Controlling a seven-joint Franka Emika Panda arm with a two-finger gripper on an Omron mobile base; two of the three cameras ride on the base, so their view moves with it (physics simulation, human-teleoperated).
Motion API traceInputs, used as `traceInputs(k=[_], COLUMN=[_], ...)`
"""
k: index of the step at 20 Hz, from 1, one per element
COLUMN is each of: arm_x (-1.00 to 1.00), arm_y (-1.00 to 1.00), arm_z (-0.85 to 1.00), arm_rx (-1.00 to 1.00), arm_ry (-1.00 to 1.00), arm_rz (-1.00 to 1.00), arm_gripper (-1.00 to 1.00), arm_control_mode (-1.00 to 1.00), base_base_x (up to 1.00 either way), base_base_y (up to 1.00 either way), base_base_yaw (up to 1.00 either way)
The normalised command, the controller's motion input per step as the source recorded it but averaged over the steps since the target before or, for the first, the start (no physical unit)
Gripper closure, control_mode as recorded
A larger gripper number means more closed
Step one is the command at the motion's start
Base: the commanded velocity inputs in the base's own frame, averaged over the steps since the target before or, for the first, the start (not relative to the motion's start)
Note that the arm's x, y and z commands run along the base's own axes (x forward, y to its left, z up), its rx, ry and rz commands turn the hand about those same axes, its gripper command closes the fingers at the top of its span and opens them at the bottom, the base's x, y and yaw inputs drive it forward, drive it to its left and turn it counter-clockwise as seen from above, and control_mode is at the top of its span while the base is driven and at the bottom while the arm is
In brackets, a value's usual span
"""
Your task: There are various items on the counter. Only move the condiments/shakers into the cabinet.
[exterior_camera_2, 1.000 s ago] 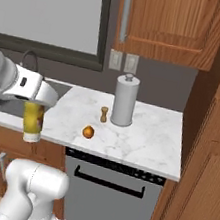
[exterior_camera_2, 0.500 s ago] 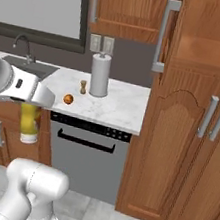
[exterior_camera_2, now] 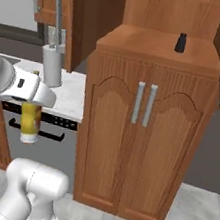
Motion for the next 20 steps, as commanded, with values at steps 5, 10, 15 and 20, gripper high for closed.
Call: traceInputs(k=[5, 10, 15, 20], arm_x=[0.00, 0.00, 0.00, 0.00], arm_y=[0.00, 0.00, 0.00, 0.00], arm_z=[0.00, 0.00, 0.00, 0.00], arm_rx=[0.00, 0.00, 0.00, 0.00], arm_ry=[0.00, 0.00, 0.00, 0.00], arm_rz=[0.00, 0.00, 0.00, 0.00], arm_gripper=[1.00, 1.00, 1.00, 1.00], arm_control_mode=[1.00, 1.00, 1.00, 1.00], base_base_x=[0.66, 0.94, 0.66, 0.24], base_base_y=[-0.96, -0.31, 0.00, -0.07], base_base_yaw=[0.00, 0.00, -0.01, 0.00])
